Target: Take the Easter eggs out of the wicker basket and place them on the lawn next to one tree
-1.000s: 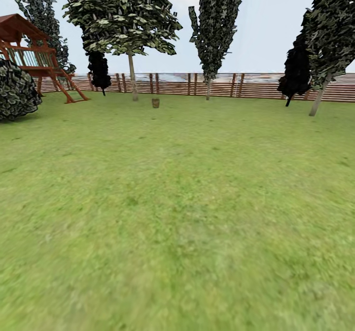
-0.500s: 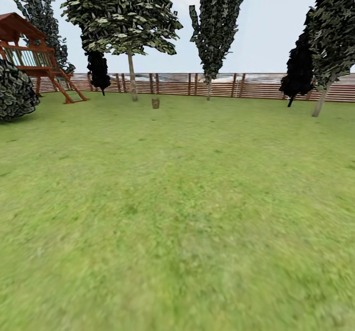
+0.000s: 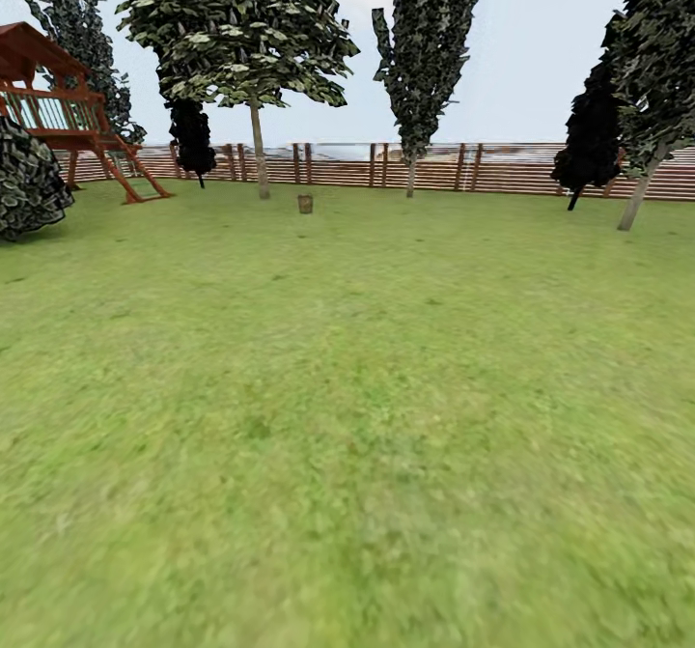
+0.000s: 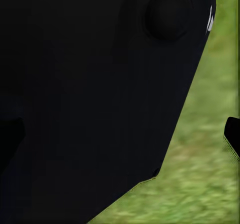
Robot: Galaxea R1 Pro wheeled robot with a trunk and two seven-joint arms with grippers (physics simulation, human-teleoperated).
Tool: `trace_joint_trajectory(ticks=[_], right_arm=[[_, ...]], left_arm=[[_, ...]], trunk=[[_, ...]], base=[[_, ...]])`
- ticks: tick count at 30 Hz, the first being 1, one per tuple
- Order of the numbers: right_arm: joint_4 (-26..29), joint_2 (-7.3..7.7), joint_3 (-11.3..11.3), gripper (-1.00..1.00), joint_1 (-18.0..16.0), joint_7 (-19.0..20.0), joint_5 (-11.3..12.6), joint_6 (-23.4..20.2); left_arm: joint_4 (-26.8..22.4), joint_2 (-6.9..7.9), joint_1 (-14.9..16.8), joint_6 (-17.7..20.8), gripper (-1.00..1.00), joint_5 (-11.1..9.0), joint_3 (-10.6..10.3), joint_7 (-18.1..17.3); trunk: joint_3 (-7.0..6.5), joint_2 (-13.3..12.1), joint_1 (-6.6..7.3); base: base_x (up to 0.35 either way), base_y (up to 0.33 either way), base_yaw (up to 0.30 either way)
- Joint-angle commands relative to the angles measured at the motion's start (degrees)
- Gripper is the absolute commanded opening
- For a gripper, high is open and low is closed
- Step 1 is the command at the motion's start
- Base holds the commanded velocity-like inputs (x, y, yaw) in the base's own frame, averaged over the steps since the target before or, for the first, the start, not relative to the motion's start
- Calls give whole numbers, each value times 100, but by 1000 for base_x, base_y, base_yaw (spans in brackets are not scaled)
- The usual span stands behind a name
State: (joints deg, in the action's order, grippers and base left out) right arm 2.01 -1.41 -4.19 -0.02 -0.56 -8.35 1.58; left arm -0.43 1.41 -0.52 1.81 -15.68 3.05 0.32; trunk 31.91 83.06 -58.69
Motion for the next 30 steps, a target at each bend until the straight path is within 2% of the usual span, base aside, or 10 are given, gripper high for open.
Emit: trace_joint_trajectory(ticks=[1, 30], right_arm=[[1, 1, -39, 100, 0, -6, -17, 9], [1, 1, -39, 100, 2, -6, -17, 9]], left_arm=[[-5, 0, 0, 20, 100, -13, 29, 3], [0, 0, 0, 30, 100, 3, 28, 3]], trunk=[[3, 1, -4], [3, 1, -4]], base=[[341, 103, 0], [341, 103, 0]])
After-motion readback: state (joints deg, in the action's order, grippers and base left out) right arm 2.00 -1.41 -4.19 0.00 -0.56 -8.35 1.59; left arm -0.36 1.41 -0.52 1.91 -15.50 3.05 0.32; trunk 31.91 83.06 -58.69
